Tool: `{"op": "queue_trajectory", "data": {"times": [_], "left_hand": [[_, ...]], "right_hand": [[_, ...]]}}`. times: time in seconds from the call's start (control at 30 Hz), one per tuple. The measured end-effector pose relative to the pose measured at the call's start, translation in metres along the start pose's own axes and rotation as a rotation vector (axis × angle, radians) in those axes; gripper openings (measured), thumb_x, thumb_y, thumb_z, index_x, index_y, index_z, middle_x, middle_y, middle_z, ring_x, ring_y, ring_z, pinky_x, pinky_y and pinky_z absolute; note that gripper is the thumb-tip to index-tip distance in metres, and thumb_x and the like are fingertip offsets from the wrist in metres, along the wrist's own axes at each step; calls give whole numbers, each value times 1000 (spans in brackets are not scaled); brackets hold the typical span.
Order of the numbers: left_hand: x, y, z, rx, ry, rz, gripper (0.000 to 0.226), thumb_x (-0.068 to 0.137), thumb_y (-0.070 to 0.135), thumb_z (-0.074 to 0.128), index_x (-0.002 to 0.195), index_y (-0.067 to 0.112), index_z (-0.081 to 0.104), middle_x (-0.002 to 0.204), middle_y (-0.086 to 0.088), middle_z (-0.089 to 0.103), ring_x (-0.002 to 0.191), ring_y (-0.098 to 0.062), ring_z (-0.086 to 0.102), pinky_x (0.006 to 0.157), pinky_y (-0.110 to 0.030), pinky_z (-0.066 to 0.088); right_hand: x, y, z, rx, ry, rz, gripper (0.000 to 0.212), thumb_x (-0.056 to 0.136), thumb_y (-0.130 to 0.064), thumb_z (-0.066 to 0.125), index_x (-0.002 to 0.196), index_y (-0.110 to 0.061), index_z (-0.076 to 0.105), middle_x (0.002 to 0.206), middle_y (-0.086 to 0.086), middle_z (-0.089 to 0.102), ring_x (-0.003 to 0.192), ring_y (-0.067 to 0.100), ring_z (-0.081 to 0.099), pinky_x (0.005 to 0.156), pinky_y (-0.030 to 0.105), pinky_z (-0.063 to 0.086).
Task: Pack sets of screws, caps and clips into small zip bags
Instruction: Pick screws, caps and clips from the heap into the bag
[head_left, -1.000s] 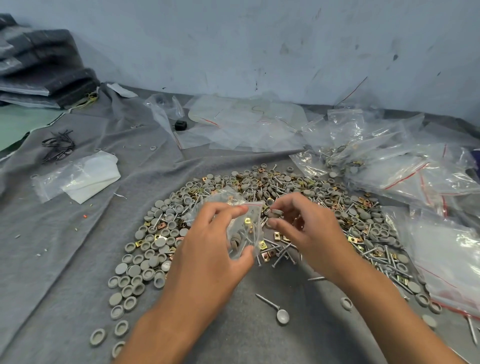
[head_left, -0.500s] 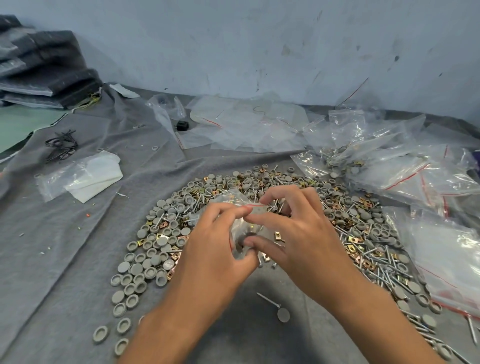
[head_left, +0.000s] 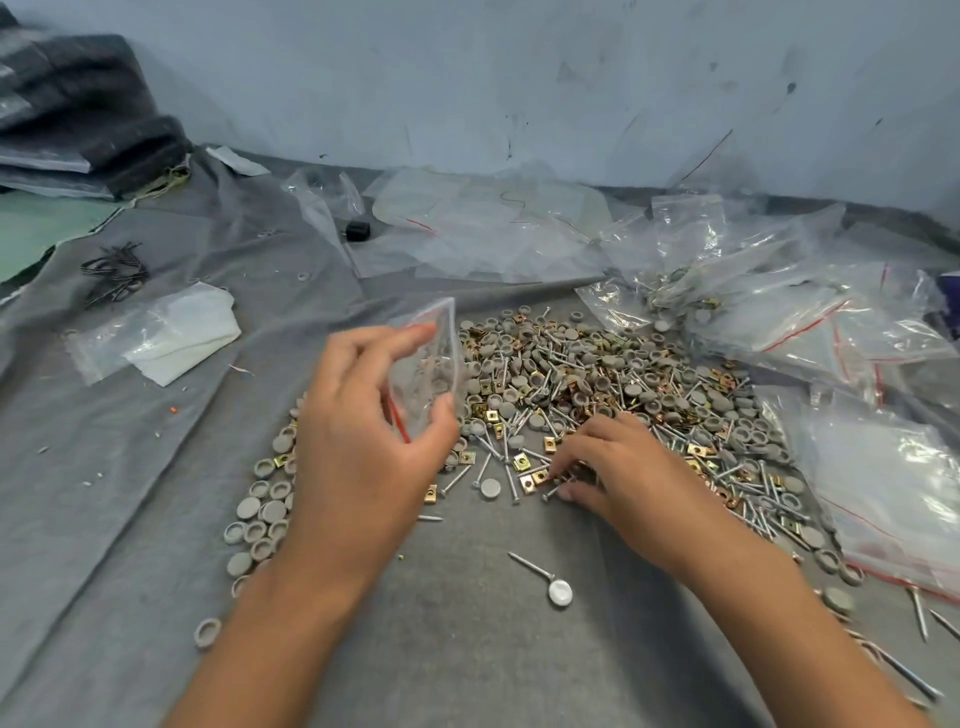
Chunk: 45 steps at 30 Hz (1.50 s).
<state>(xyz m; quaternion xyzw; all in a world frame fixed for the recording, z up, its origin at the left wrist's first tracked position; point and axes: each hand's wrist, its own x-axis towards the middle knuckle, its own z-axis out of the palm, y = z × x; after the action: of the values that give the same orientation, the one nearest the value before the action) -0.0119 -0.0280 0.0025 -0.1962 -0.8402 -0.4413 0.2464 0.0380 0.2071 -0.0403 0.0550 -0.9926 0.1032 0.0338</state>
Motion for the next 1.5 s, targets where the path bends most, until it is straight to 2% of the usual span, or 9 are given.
{"op": "queue_trajectory", "data": {"times": [0.23, 0.4, 0.67, 1.03, 1.1, 1.2, 1.33, 1.43, 1.5], "left_hand": [[-10, 0, 12, 52, -246, 18, 53, 78, 15, 81, 128, 18, 65, 117, 10, 52, 84, 0, 46, 86, -1, 34], [-14, 1, 15, 72, -319, 34, 55, 80, 20, 80, 132, 24, 62, 116, 15, 49, 89, 13, 49, 83, 0, 34], [-17, 1, 17, 85, -359, 30, 57, 83, 26, 77, 137, 28, 58, 117, 18, 47, 92, 16, 47, 83, 0, 35], [-17, -1, 17, 81, -368, 36, 58, 86, 31, 73, 140, 32, 53, 118, 23, 42, 112, 15, 43, 78, -6, 42], [-18, -1, 18, 84, -369, 41, 58, 85, 32, 72, 141, 32, 53, 119, 23, 42, 112, 15, 43, 77, -5, 41], [-18, -3, 18, 76, -365, 45, 58, 86, 32, 72, 141, 32, 53, 120, 23, 42, 114, 14, 42, 84, -9, 44], [-17, -3, 17, 69, -359, 39, 59, 85, 32, 72, 141, 33, 52, 119, 24, 41, 114, 14, 42, 86, -19, 52], [-18, -2, 17, 73, -375, 40, 60, 85, 33, 72, 141, 34, 51, 119, 26, 39, 111, 15, 43, 82, -12, 48], [-18, -2, 18, 67, -384, 41, 59, 85, 32, 73, 140, 34, 53, 118, 24, 40, 99, 10, 50, 79, -11, 44]], "right_hand": [[-1, 3, 4, -63, 20, -40, 16, 97, -48, 54, 106, -37, 62, 109, -18, 53, 102, 8, 40, 78, 21, 35], [0, 9, 0, 22, 21, -8, 5, 98, -43, 54, 100, -39, 51, 100, -20, 55, 99, 11, 44, 80, 28, 43], [3, 13, 4, 22, -56, 12, 10, 101, -40, 53, 110, -37, 59, 104, -19, 59, 98, 8, 44, 84, 29, 45], [-1, 12, 4, -22, 41, 22, 1, 104, -36, 45, 105, -36, 45, 102, -17, 46, 93, 6, 32, 74, 24, 31], [0, 13, 4, -53, 9, 29, 10, 103, -38, 49, 113, -38, 48, 104, -18, 48, 97, 7, 37, 76, 23, 32], [1, 13, 6, -114, 33, 29, 13, 101, -39, 53, 114, -37, 53, 107, -16, 51, 101, 10, 43, 76, 21, 30], [0, 13, 7, -164, 52, 29, 9, 103, -37, 51, 111, -34, 53, 110, -13, 47, 100, 10, 37, 80, 20, 31], [1, 8, -1, 64, 99, 67, 5, 104, -38, 45, 107, -37, 49, 105, -22, 44, 103, 6, 38, 82, 19, 32], [-1, -5, -12, 271, 238, 14, 4, 103, -38, 46, 103, -37, 50, 98, -28, 45, 99, -3, 45, 79, 12, 34]]}}
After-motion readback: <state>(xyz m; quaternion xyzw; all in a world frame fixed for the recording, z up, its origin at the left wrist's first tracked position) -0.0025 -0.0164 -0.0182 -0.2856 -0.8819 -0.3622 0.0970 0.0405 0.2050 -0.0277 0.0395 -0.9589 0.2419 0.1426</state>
